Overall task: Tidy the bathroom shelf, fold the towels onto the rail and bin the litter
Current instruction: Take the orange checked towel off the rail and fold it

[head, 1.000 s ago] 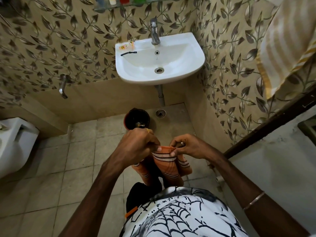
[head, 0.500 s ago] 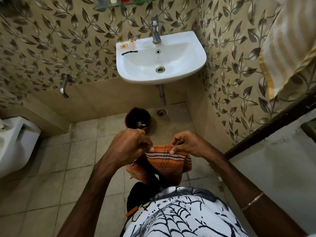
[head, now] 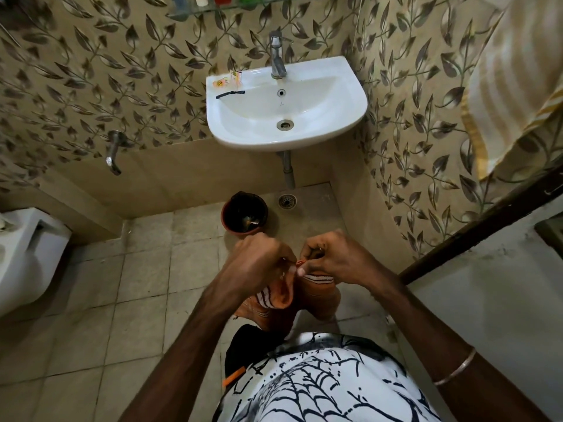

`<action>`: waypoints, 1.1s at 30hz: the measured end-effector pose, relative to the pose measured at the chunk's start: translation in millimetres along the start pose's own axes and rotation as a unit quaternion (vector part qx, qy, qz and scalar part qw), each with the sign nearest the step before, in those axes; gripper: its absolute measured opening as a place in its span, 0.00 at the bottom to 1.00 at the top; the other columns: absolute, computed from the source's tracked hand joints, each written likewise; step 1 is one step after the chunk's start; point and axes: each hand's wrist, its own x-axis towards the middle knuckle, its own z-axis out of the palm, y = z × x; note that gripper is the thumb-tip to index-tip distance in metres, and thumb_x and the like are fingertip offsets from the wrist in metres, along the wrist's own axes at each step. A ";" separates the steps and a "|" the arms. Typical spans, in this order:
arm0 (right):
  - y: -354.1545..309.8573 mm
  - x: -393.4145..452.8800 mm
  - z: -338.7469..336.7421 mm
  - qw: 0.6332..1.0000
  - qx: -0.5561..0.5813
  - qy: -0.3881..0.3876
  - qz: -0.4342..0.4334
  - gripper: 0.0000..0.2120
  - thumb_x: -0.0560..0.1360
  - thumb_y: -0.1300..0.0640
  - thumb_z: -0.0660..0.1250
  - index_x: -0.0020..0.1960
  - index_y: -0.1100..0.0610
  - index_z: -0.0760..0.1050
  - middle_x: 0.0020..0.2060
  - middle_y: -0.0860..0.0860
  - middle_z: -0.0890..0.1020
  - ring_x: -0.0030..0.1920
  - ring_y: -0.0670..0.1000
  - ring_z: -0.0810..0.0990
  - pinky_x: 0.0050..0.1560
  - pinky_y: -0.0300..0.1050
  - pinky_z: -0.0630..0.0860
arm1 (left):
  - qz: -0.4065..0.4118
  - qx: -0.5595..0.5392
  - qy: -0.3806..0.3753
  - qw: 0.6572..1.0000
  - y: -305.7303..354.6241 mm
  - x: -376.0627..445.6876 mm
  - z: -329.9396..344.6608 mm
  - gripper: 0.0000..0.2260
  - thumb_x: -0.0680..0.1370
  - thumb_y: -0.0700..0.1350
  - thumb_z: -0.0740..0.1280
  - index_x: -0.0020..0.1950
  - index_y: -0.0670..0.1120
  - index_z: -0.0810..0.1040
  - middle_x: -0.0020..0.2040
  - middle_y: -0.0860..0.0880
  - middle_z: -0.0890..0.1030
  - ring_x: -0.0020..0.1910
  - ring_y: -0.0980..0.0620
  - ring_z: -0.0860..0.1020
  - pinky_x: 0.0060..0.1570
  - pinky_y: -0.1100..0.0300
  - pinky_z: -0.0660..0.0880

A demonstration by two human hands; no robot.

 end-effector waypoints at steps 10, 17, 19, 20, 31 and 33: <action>1.9 -7.4 -9.2 1.000 0.001 0.028 -0.011 0.07 0.67 0.51 0.80 0.39 0.45 0.82 0.36 0.42 0.85 0.37 0.41 0.84 0.39 0.48 0.84 | -0.070 -0.002 -0.021 0.997 16.6 8.1 12.9 0.39 0.59 0.82 0.60 0.57 0.56 0.76 0.43 0.55 0.82 0.40 0.55 0.79 0.37 0.58 0.72; 5.3 -7.5 -11.3 1.000 0.014 0.007 0.014 0.08 0.66 0.50 0.81 0.40 0.48 0.83 0.37 0.43 0.86 0.39 0.43 0.85 0.42 0.50 0.84 | -0.019 0.037 0.020 0.999 17.2 3.6 12.2 0.06 0.77 0.49 0.69 0.52 0.54 0.82 0.35 0.52 0.81 0.35 0.49 0.80 0.28 0.61 0.69; 8.4 -6.9 -9.8 0.999 0.019 -0.028 0.029 0.09 0.66 0.50 0.81 0.43 0.48 0.84 0.40 0.44 0.87 0.41 0.42 0.85 0.45 0.49 0.83 | -0.019 0.051 0.037 0.998 17.3 3.1 5.8 0.07 0.76 0.47 0.69 0.53 0.56 0.83 0.38 0.52 0.83 0.38 0.48 0.81 0.31 0.60 0.67; 10.0 -6.5 -8.4 0.998 0.023 -0.045 0.034 0.09 0.66 0.50 0.81 0.45 0.48 0.84 0.41 0.43 0.87 0.43 0.42 0.85 0.45 0.46 0.83 | -0.022 0.058 0.040 0.997 17.4 2.4 3.6 0.08 0.76 0.47 0.69 0.53 0.57 0.83 0.40 0.51 0.84 0.40 0.47 0.81 0.33 0.60 0.68; 27.8 -8.0 -16.1 0.990 0.062 -0.093 0.091 0.16 0.64 0.45 0.81 0.49 0.46 0.83 0.46 0.45 0.87 0.47 0.45 0.86 0.50 0.52 0.84 | -0.038 0.092 0.007 0.995 2.5 -13.2 -19.0 0.11 0.78 0.47 0.69 0.58 0.59 0.83 0.50 0.56 0.86 0.48 0.52 0.83 0.39 0.60 0.74; 26.7 -6.9 -17.2 0.991 0.066 -0.080 0.085 0.15 0.64 0.47 0.82 0.49 0.48 0.84 0.45 0.46 0.87 0.46 0.46 0.86 0.48 0.50 0.84 | -0.044 0.095 0.005 0.995 1.2 -15.4 -21.1 0.12 0.77 0.47 0.70 0.59 0.60 0.82 0.50 0.56 0.86 0.48 0.52 0.83 0.38 0.61 0.72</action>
